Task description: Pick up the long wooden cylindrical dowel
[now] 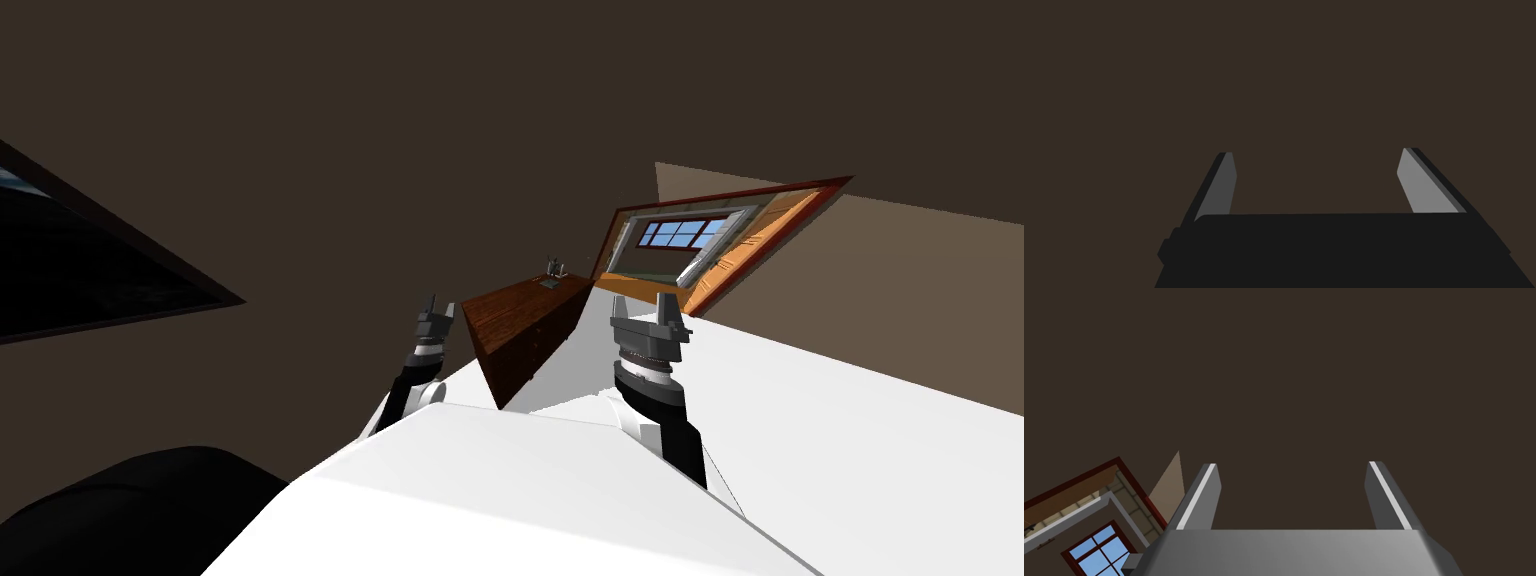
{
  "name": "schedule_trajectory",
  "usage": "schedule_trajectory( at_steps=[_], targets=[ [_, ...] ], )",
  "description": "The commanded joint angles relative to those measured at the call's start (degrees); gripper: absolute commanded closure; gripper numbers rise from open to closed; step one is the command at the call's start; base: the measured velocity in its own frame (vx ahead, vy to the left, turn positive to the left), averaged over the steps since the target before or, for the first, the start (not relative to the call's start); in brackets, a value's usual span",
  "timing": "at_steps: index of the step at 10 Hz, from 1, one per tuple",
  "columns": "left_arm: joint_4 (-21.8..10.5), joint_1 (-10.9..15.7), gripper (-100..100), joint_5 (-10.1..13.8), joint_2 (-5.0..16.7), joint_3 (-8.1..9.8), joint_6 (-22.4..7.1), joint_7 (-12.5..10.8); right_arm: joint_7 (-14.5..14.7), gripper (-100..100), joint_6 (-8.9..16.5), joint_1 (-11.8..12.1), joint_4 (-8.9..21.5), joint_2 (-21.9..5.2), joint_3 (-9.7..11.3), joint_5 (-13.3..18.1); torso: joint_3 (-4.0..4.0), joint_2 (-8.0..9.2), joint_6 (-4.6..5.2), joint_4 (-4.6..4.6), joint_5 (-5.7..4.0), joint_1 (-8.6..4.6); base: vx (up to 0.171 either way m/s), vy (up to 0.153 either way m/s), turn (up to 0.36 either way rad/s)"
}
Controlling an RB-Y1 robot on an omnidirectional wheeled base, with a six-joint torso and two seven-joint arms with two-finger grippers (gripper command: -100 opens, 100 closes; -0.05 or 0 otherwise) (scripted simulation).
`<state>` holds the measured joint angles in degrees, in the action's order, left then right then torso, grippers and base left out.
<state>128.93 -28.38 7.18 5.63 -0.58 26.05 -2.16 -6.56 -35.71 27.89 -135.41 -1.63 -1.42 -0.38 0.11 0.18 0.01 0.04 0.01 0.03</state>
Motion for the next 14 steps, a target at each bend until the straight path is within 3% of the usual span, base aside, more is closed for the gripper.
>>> schedule_trajectory(
  at_steps=[1, 2, 3, 4, 5, 6, 7, 8, 9, 10, 11, 12, 13, 14],
  targets=[
    [-0.9, 1.2, -100, 1.0, 2.5, 0.22, -2.7, -0.4, 0.0, 0, 0.0, 0.0, 0.0, 0.0, 0.0, 0.0, 0.0, 0.0, 0.0, 0.0, 0.0, 0.0, -0.042, 0.002, 0.045],
    [-1.7, 2.3, -100, 2.1, 4.3, 0.6, -4.0, -0.8, 0.0, 0, 0.0, 0.0, 0.0, 0.0, 0.0, 0.0, -0.01, -0.02, -0.01, -0.01, 0.0, 0.0, -0.066, 0.001, 0.062],
    [-1.7, 2.3, -100, 2.1, 4.6, 0.6, -5.4, -0.8, 0.0, 0, 0.0, 0.0, 0.0, 0.0, 0.0, 0.0, 0.01, 0.03, 0.0, 0.0, 0.0, 0.01, -0.05, -0.003, 0.022],
    [-2.7, 3.6, -100, 3.4, 6.8, 1.02, -7.1, -1.4, 0.0, 0, 0.0, 0.0, 0.0, 0.0, 0.0, 0.0, 0.0, 0.01, 0.0, 0.0, 0.0, -0.02, -0.045, -0.006, 0.047],
    [-2.7, 3.6, -100, 3.4, 6.8, 1.02, -8.2, -1.4, 0.0, 0, 0.0, 0.0, 0.0, 0.0, 0.0, 0.0, 0.0, 0.0, -0.01, 0.0, -0.01, -0.03, -0.035, -0.009, 0.024],
    [-3.8, 4.9, -100, 4.8, 9.0, 1.46, -10.4, -2.0, 0.0, 0, 0.0, 0.0, 0.0, 0.0, 0.0, 0.0, -0.03, -0.05, 0.0, -0.01, -0.01, -0.05, -0.041, -0.015, 0.034],
    [-3.8, 4.9, -100, 4.8, 9.0, 1.46, -11.4, -2.0, 0.0, 0, 0.0, 0.0, 0.0, 0.0, 0.0, 0.0, -0.03, -0.04, 0.0, -0.01, -0.01, -0.06, -0.033, -0.01, 0.021],
    [-5.1, 6.2, -100, 6.3, 11.3, 1.92, -13.3, -2.6, 0.0, 0, 0.0, 0.0, 0.0, 0.0, 0.0, 0.0, -0.03, -0.06, 0.0, -0.01, -0.01, -0.06, -0.04, -0.006, 0.036],
    [-5.1, 6.2, -100, 6.3, 11.3, 1.92, -14.7, -2.6, 0.0, 0, 0.0, 0.0, 0.0, 0.0, 0.0, 0.0, -0.03, -0.05, 0.0, -0.01, -0.01, -0.05, -0.035, -0.007, 0.012],
    [-6.5, 7.7, -100, 7.9, 13.6, 2.4, -16.7, -3.4, 0.0, 0, 0.0, 0.0, 0.0, 0.0, 0.0, 0.0, -0.03, -0.06, 0.0, -0.01, -0.01, -0.05, -0.046, -0.013, 0.023],
    [-6.5, 7.7, -100, 7.9, 13.6, 2.4, -18.3, -3.4, 0.0, 0, 0.0, 0.0, 0.0, 0.0, 0.0, 0.0, -0.02, -0.03, 0.0, -0.01, -0.01, -0.06, -0.037, -0.005, 0.01],
    [-8.1, 9.1, -100, 9.6, 16.0, 2.9, -20.2, -4.2, 0.0, 0, 0.0, 0.0, 0.0, 0.0, 0.0, 0.0, -0.03, -0.05, 0.0, -0.01, -0.01, -0.04, -0.042, -0.008, 0.01],
    [-8.1, 9.1, -100, 9.6, 16.0, 2.9, -22.0, -4.2, 0.0, 0, 0.0, 0.0, 0.0, 0.0, 0.0, 0.0, -0.02, -0.04, 0.0, -0.01, -0.01, -0.05, -0.034, -0.009, 0.006],
    [-9.8, 10.6, -100, 11.4, 18.1, 3.42, -23.8, -5.1, 0.0, 0, 0.0, 0.0, 0.0, 0.0, 0.0, 0.0, -0.04, -0.06, 0.0, -0.01, -0.01, -0.06, -0.036, -0.015, -0.001]
  ],
)
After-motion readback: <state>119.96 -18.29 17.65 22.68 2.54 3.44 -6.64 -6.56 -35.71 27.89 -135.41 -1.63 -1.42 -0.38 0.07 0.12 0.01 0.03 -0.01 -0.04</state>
